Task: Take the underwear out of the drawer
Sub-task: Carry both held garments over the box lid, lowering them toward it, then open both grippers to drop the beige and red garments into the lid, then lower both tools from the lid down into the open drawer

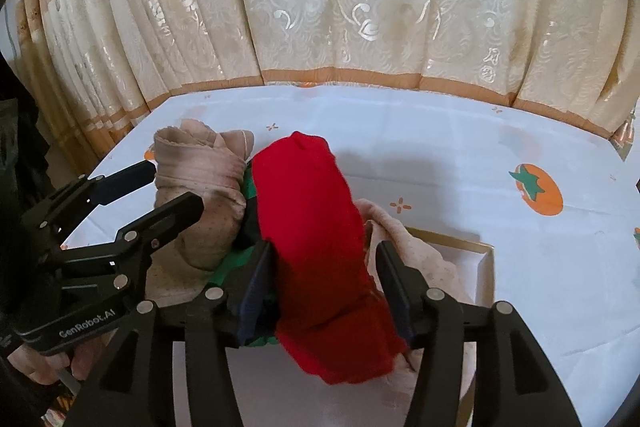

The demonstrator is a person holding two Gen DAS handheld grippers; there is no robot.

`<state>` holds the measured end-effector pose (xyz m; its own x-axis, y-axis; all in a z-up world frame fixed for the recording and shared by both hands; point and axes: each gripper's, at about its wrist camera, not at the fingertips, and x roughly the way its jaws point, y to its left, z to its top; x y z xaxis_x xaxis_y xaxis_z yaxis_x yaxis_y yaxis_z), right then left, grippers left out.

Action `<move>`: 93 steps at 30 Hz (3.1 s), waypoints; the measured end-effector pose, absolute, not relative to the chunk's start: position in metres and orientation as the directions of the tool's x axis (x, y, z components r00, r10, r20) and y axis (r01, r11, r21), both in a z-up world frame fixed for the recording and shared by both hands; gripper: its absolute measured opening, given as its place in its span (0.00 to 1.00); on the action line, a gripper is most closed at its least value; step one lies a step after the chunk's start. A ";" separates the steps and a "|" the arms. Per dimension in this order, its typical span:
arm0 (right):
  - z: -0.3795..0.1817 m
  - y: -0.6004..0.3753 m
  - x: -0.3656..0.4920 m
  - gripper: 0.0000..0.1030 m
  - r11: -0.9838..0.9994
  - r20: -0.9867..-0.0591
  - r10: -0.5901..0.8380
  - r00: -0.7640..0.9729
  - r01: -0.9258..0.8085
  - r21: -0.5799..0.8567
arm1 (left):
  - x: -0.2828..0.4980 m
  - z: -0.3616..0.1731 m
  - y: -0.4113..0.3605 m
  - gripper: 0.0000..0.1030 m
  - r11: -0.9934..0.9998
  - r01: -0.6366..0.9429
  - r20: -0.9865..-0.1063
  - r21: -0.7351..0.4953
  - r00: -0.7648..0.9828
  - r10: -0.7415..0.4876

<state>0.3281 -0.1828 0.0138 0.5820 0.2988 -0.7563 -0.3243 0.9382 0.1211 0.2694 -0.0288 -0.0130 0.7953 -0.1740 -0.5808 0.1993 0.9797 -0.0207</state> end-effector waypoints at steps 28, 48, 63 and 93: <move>0.021 -0.192 0.307 0.56 0.941 -0.750 0.297 0.591 -0.314 0.126 | 0.254 -0.009 -0.030 0.73 0.982 0.186 -0.596 -0.018 0.787 -0.160; 0.046 -0.203 0.233 0.58 0.903 -0.698 0.382 0.606 -0.407 0.140 | 0.188 0.005 -0.018 0.84 0.973 0.219 -0.558 -0.073 0.799 -0.222; 0.052 -0.209 0.129 0.64 0.843 -0.686 0.454 0.569 -0.524 0.123 | 0.095 -0.009 -0.021 0.84 0.945 0.316 -0.544 -0.086 0.779 -0.310; -0.116 -0.210 0.046 0.64 0.793 -0.907 0.325 0.269 -0.600 0.106 | 0.019 -0.136 -0.027 0.89 0.924 0.379 -0.773 0.058 0.602 -0.198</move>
<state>0.0461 -0.2096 -0.1155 0.2689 0.3251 -0.9067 -0.6000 0.7929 0.1063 0.0193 -0.0266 -0.1359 0.6021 -0.1981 -0.7735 0.3787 0.9237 0.0583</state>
